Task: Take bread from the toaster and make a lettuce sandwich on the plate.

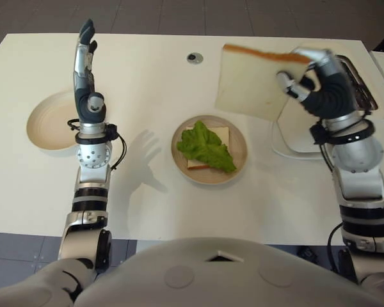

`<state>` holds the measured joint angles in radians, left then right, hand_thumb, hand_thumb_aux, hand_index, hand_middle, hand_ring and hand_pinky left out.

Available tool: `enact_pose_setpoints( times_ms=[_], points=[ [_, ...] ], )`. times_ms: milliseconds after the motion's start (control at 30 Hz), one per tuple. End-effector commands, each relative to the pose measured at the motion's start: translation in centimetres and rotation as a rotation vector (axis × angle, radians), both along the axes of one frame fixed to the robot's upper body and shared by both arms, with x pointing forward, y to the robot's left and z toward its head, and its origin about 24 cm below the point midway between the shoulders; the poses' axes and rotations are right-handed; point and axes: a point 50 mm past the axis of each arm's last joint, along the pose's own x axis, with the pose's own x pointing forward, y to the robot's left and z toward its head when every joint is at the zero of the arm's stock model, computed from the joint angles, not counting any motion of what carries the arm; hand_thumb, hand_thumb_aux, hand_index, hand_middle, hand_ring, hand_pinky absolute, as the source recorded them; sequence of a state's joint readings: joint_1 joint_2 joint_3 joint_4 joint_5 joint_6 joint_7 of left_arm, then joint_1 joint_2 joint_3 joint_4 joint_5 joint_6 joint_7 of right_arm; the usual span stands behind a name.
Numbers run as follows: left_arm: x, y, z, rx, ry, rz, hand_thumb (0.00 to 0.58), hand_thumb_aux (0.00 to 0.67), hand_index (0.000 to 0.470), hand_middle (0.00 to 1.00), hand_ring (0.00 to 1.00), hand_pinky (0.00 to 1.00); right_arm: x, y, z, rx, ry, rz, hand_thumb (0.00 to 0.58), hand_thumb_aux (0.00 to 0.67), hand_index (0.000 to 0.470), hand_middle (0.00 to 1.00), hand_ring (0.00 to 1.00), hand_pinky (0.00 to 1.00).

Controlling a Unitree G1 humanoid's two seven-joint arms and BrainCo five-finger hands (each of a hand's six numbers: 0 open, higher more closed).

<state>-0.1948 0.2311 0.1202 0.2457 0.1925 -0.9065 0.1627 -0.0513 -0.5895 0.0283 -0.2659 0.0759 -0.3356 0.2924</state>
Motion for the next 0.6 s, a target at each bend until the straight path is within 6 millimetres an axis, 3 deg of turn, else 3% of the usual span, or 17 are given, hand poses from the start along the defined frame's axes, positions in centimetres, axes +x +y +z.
enact_pose_setpoints(
  times_ms=[33,167,300,400,500,600],
  points=[
    [-0.9,-0.2,0.6,0.060,-0.073,0.009,0.000,0.000,0.000,0.00,0.00,0.00,1.7,1.0,-3.6,0.032,0.273,0.144,0.580,0.670,0.470,1.00,1.00,1.00],
    [-1.8,-1.0,1.0,0.204,-0.126,0.001,0.000,0.000,0.000,0.00,0.00,0.00,3.4,1.6,-6.6,0.050,0.448,0.160,0.580,0.670,0.470,1.00,1.00,1.00],
    [-2.8,-3.7,-0.3,0.418,-0.111,-0.128,0.000,0.000,0.000,0.00,0.00,0.00,3.4,2.5,-9.0,0.028,0.512,0.139,0.580,0.670,0.470,1.00,1.00,1.00],
    [-3.5,-5.6,-2.1,0.558,-0.060,-0.259,0.000,0.000,0.000,0.00,0.00,0.00,3.2,2.7,-9.8,0.073,0.554,0.133,0.580,0.670,0.470,1.00,1.00,1.00],
    [-3.7,-6.0,-3.3,0.598,0.004,-0.319,0.000,0.000,0.000,0.00,0.00,0.00,3.1,2.2,-10.0,0.119,0.583,0.110,0.580,0.670,0.470,1.00,1.00,1.00],
    [-4.3,-6.8,-5.1,0.691,0.089,-0.418,0.000,0.000,0.000,0.00,0.00,0.00,3.0,1.6,-10.2,0.051,0.561,0.070,0.580,0.670,0.470,1.00,1.00,1.00]
  ],
)
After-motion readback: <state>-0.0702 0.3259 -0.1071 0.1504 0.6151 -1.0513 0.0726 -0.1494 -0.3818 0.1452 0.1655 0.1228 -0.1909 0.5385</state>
